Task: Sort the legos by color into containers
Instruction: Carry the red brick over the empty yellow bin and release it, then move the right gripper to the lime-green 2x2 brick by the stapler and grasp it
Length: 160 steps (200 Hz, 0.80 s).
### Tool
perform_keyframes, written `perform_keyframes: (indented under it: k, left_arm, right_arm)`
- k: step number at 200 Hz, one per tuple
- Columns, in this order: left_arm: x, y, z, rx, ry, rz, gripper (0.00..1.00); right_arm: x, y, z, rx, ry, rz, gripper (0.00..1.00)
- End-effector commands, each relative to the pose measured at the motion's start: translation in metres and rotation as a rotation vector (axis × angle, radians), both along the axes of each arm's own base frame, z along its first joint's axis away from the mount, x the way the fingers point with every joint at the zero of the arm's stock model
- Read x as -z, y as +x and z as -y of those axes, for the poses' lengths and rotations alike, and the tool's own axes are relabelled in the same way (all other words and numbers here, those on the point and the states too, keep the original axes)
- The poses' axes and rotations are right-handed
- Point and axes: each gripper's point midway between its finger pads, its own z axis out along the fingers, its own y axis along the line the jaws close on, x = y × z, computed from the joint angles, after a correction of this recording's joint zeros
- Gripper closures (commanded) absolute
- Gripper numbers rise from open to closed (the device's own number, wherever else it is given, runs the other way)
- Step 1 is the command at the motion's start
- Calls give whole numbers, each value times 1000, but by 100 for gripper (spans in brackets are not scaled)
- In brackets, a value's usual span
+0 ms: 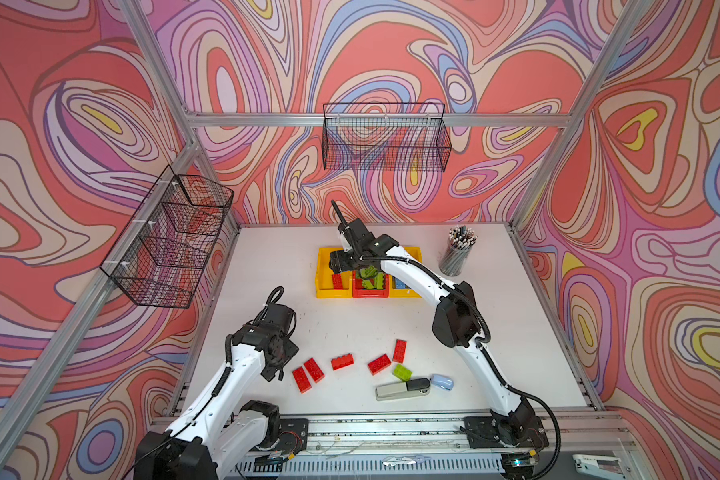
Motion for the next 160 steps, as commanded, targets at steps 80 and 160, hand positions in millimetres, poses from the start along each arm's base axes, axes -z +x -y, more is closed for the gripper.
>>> perform_keyframes:
  k: [80, 160]
  left_arm:
    - [-14, -4, 23, 168, -4, 12, 35]
    - [-5, -36, 23, 189, -17, -8, 35]
  right_arm:
    - [-53, -53, 65, 142, -19, -32, 18]
    - [8, -229, 167, 137, -270, -259, 19]
